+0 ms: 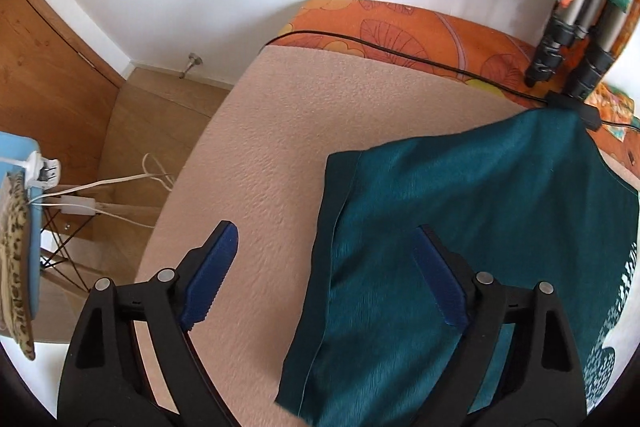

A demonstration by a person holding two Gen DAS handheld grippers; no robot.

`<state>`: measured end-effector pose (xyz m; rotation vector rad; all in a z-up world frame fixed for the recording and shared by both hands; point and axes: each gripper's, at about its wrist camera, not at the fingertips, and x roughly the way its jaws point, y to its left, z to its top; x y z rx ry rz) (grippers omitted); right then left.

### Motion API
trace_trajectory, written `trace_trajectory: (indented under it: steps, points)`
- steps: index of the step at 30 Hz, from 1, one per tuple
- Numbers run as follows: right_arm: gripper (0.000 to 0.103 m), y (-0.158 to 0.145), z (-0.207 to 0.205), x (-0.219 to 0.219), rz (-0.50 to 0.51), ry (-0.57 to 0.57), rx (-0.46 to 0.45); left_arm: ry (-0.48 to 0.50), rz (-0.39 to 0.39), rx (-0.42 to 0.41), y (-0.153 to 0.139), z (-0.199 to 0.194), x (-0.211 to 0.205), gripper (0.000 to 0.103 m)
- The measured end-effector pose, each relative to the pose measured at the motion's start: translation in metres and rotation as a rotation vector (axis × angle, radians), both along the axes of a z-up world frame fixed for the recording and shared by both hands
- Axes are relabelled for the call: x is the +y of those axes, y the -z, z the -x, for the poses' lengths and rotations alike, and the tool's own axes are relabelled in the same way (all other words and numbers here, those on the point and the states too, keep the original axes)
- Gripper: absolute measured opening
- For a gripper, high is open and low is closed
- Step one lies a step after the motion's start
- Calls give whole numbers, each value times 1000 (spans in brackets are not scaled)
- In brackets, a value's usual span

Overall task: Fold small clothes
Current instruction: 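Grasp the dark green shoulder edge with the right gripper while the left gripper grasps the green hem edge, then fold the dark green side panel inward over the print with both grippers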

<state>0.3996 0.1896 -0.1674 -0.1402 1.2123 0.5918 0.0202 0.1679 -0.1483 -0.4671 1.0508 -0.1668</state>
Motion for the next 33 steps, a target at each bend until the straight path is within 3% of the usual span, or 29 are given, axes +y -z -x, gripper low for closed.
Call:
trace_trajectory:
  steps: [6,8,10,13,17,18,21,27,31,33]
  points:
    - [77,15,-7,11,67,-13,-29,-13,33,-12,3,1,5,36]
    - [74,15,-6,15,97,-35,-47,-22,23,-15,3,2,5,31]
    - [66,14,-3,16,141,-46,-76,-25,14,-11,4,1,5,13]
    - [49,12,-3,20,187,-56,-107,-21,32,-13,7,-1,5,5]
    - [14,10,-8,16,188,-51,-110,-10,49,-53,3,0,4,2]
    - [11,9,-10,14,182,-48,-103,-12,63,-60,2,0,4,1]
    - [5,7,-16,6,152,-45,-87,-12,89,-85,-3,-1,1,1]
    - [4,-14,-22,-10,97,-48,-109,44,111,-137,-16,-4,-15,1]
    - [4,-26,-27,-24,84,-46,-124,8,-41,-189,-29,1,-14,1]
    - [4,-29,-29,-28,80,-34,-123,-34,-28,-130,-24,3,-1,1]
